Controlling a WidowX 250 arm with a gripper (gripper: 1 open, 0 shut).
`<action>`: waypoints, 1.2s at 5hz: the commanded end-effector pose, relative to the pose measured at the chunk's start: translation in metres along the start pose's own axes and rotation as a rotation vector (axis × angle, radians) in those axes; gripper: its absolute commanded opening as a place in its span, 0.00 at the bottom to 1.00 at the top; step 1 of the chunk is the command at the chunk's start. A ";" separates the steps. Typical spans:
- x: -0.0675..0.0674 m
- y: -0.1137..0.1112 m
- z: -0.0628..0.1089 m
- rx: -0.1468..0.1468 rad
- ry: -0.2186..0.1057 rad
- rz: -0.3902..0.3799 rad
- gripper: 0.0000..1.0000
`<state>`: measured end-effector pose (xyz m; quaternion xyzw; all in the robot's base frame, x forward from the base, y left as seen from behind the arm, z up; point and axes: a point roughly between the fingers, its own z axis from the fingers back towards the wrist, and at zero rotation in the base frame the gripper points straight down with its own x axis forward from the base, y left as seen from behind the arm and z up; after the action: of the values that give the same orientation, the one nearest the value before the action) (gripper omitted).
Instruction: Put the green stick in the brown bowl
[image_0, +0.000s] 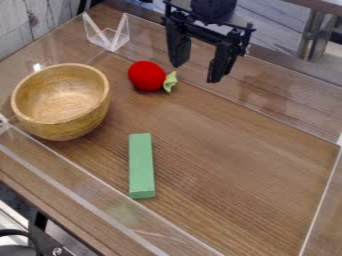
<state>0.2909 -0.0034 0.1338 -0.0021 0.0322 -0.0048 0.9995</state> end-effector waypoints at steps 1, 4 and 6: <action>-0.004 0.005 -0.013 -0.004 0.033 -0.003 1.00; -0.054 0.039 -0.041 -0.052 0.007 0.337 1.00; -0.082 0.050 -0.089 -0.110 -0.014 0.517 1.00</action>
<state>0.1996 0.0447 0.0460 -0.0483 0.0371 0.2507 0.9662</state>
